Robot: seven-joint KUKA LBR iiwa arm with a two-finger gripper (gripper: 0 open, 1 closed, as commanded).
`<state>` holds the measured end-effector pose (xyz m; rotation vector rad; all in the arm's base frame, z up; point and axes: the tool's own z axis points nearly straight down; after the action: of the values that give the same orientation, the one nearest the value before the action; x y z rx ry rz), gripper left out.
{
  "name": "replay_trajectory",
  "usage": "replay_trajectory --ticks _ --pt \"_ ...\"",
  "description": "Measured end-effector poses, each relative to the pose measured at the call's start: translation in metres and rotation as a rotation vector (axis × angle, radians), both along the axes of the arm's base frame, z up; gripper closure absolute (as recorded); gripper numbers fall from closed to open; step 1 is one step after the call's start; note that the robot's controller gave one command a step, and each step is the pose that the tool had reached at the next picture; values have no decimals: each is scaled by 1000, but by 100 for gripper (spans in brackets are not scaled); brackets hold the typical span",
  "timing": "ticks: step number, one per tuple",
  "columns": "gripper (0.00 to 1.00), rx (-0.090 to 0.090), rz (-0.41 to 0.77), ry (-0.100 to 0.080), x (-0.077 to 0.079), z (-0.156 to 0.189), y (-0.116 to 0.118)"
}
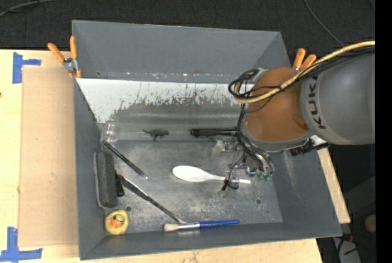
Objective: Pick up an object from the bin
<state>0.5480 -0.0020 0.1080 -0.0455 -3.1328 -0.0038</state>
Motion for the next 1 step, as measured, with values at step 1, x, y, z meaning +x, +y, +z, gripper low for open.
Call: replay_trajectory --ticks 1 --pt "0 -1 85 -15 1 -18 -6"
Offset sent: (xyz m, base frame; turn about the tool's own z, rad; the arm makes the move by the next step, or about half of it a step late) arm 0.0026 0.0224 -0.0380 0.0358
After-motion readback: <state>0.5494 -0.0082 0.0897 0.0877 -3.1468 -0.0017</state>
